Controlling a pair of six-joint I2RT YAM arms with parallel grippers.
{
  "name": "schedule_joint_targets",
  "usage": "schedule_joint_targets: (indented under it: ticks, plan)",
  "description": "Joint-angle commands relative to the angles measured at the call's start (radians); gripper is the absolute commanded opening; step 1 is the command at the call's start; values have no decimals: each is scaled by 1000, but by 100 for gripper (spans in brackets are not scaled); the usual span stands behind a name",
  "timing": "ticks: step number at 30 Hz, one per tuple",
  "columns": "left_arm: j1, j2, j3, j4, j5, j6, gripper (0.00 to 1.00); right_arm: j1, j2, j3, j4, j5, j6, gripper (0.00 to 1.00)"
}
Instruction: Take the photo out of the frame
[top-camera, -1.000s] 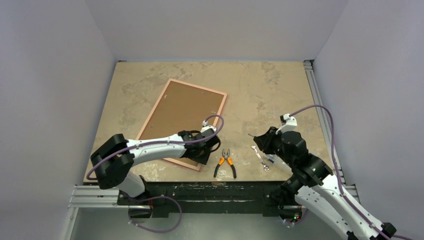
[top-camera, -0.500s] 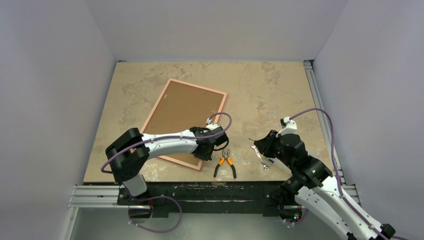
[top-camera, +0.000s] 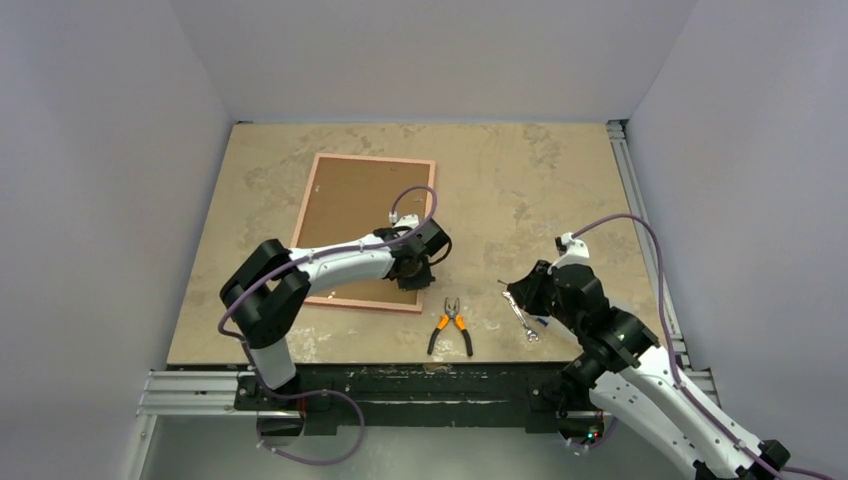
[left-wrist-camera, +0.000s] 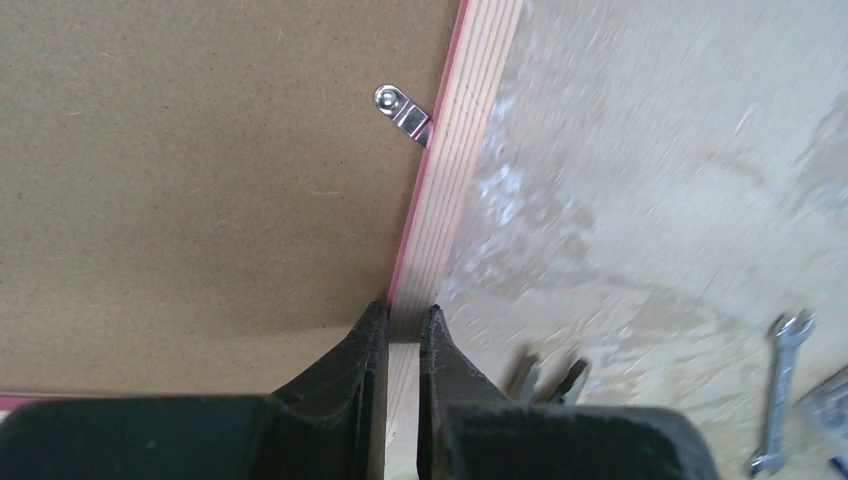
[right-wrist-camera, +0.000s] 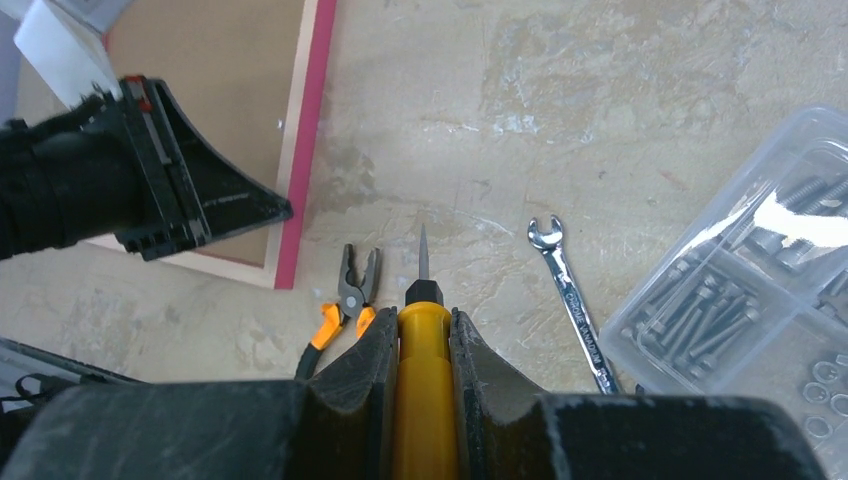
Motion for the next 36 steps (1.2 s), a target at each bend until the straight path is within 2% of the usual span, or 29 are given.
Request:
schedule_joint_targets:
  ticks: [1,4,6,9,12,14,17,20,24,28,33,36]
  plan:
    - [60,64,76,57,-51,-223,0,1,53,16,39,13,-22,0]
    - [82,103,116,102,-52,-268,0,1,101,9,70,-5,-23,0]
    - [88,149,198,69,-53,-273,0,1,134,-2,110,-20,-24,0]
    - [97,186,263,96,-1,-238,0,1,180,-1,134,-46,-21,0]
    - [104,151,259,127,25,-183,2,1,211,20,129,-46,-22,0]
    - [115,96,212,166,64,-150,15,2,225,29,130,-42,-24,0]
    - [126,-31,143,187,103,-85,40,1,251,34,147,-44,-23,0]
    - [129,-158,100,159,114,22,55,3,289,38,172,-58,-18,0]
    - [160,-351,2,115,159,153,63,4,352,52,204,-80,-7,0]
    - [234,-533,-131,45,234,274,64,27,417,71,252,-74,6,0]
    - [411,-716,-283,-63,269,355,65,117,529,116,310,9,40,0]
    - [544,-743,-327,-67,345,358,65,180,635,207,306,81,47,0]
